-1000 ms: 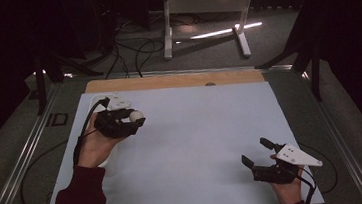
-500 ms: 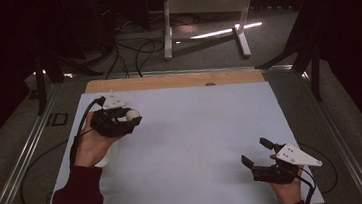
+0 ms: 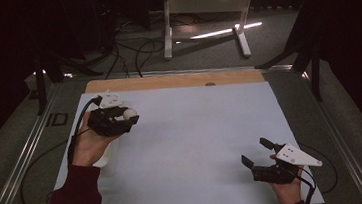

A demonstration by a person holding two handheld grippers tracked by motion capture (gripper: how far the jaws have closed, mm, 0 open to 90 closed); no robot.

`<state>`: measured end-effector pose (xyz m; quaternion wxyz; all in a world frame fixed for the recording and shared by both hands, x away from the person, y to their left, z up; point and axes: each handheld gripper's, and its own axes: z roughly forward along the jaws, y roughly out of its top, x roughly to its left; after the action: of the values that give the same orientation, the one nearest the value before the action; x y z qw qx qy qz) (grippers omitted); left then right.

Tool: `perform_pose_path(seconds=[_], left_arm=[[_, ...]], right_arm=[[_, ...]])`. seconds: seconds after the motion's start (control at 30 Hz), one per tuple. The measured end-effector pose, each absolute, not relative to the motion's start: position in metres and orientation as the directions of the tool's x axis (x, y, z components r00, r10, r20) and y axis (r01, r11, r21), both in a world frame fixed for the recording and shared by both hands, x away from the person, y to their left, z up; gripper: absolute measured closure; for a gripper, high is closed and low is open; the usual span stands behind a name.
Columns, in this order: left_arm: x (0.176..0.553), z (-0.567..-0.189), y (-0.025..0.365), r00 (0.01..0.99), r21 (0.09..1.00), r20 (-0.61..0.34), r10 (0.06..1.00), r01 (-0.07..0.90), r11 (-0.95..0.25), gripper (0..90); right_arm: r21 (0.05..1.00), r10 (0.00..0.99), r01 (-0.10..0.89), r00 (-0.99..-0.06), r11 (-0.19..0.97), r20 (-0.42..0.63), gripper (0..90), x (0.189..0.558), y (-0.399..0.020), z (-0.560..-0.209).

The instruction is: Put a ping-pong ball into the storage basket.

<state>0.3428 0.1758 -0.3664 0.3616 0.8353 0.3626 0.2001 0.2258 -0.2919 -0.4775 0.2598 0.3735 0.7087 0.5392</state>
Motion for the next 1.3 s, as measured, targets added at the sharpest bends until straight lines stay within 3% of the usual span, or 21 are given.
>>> perform_pose_path(seconds=[1.3], left_arm=[[0.344, -0.368, 0.191, 0.622, 0.749, 0.078, 0.779, 0.479, -0.457, 51.8]], right_arm=[[0.959, 0.809, 0.248, -0.586, 0.139, 0.034, 8.8, 0.226, -0.292, -0.477]])
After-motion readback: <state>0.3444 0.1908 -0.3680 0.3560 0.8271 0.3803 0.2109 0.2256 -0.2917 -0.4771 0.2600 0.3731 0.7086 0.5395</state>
